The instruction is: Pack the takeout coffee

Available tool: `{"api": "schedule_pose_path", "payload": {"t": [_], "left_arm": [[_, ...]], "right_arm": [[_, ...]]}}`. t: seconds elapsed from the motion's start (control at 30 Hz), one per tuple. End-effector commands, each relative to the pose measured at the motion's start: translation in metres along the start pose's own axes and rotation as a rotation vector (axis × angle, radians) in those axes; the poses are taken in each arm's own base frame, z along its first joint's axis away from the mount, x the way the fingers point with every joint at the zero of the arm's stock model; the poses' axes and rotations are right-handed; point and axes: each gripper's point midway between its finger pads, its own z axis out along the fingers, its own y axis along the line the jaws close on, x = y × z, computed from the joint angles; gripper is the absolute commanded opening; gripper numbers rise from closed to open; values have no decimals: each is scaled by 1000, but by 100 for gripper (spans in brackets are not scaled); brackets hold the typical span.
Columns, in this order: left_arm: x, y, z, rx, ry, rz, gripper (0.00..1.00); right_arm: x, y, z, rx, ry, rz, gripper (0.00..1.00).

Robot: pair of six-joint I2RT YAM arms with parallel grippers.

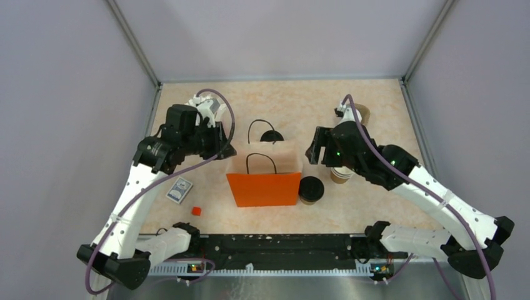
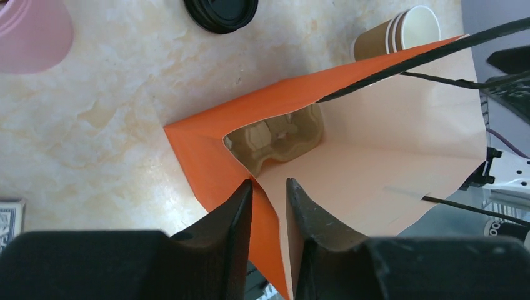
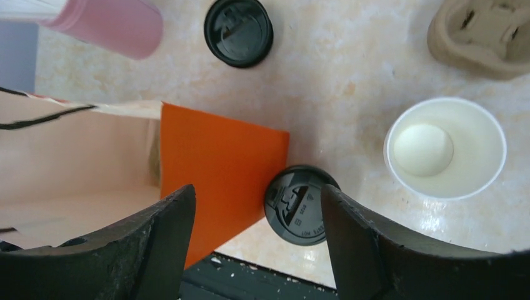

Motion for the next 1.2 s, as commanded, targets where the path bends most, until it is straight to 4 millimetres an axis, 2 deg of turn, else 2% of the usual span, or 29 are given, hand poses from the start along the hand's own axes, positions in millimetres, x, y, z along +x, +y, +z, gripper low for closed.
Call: {"api": "schedule_pose_path", "payload": {"t": [0.0,0.1,0.17,0.27,0.33,0.37,0.47,0.57,0.93,1.07,1.17], "left_arm": [[-19,-14,12,93,-50,75,32],[-29,-12,12,67,-72,106,34],[-35,-5,11,28,-92,122,40],[-38,3,10,-26,-95,126,55],[-39,5,6,-42,-108,127,68],[-41,5,4,-47,-122,130,71],[-49,6,-7,-79,-172,138,79],[-60,5,-19,-98,-219,145,98],[-76,9,-55,-187,-345,120,99],[-83,7,-68,-190,-408,128,99],[-86,12,-70,-222,-421,127,99]], "right_arm": [[23,-9,-8,-13,64,97,71],[46,-21,-4,26,130,95,70],[60,-28,-2,54,180,95,71],[81,-34,1,83,265,112,77],[91,-36,4,110,306,132,82],[95,-37,7,126,323,135,84],[100,-42,13,187,346,140,86],[102,-43,21,219,352,157,87],[129,-41,45,189,405,189,89],[129,-38,52,166,390,196,90],[127,-35,56,151,378,195,90]]}}
